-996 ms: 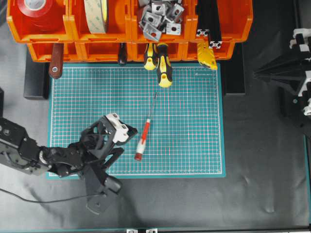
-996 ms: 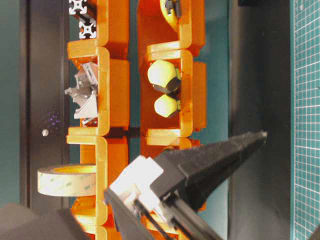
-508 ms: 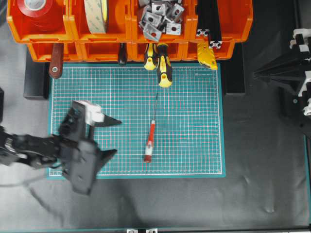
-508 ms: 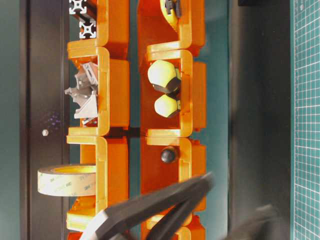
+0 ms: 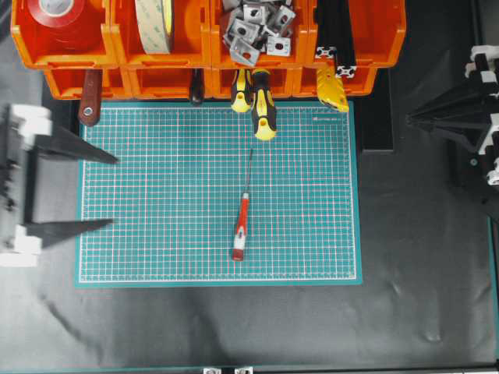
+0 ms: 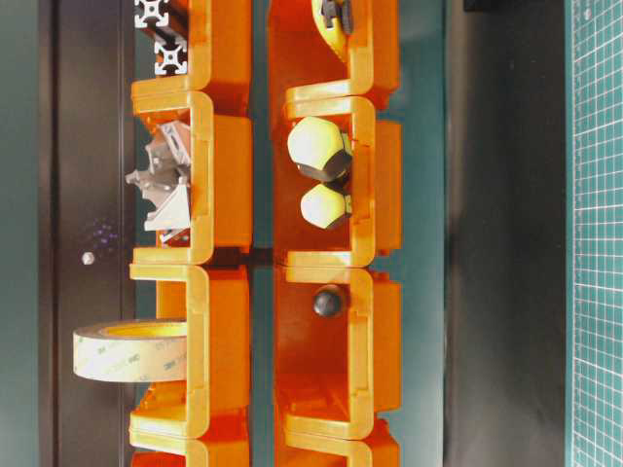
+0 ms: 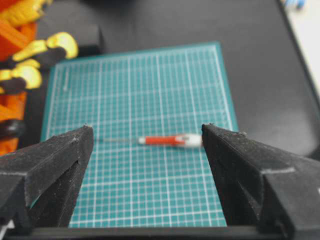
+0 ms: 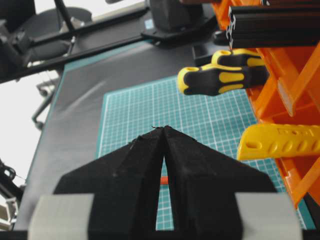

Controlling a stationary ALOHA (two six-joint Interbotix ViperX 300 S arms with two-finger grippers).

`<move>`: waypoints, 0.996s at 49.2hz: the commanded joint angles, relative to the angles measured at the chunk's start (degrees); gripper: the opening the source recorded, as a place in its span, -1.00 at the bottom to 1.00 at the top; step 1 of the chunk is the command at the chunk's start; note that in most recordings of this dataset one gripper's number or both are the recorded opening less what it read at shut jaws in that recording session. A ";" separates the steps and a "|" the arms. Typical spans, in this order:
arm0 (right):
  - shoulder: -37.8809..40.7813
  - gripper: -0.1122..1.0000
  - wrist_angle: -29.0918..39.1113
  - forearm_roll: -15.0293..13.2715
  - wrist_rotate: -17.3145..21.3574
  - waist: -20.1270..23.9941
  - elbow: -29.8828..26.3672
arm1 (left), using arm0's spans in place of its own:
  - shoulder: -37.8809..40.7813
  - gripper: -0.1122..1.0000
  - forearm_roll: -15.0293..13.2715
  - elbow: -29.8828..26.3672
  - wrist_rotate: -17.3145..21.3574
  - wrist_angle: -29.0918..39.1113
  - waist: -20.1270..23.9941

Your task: Pick red screwdriver from container rack with left arm.

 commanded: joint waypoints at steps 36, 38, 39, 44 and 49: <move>0.44 -0.79 -2.55 -0.18 -0.26 -0.09 -1.85 | -16.17 0.72 0.09 6.42 -2.20 -0.18 1.14; 0.53 -0.79 -2.46 -0.18 -0.26 -0.09 -1.76 | -16.35 0.72 0.18 6.50 -2.20 -0.18 1.14; 0.53 -0.79 -2.55 -0.18 -0.26 -0.09 -1.76 | -16.44 0.72 0.09 6.59 -2.20 -0.18 1.23; 0.53 -0.79 -2.90 -0.18 -0.26 -0.09 -1.76 | -16.79 0.72 0.09 6.68 -2.20 -0.18 1.32; 0.53 -0.79 -3.34 -0.18 -0.26 -0.09 -1.76 | -16.87 0.72 0.18 6.77 -2.20 -0.18 1.23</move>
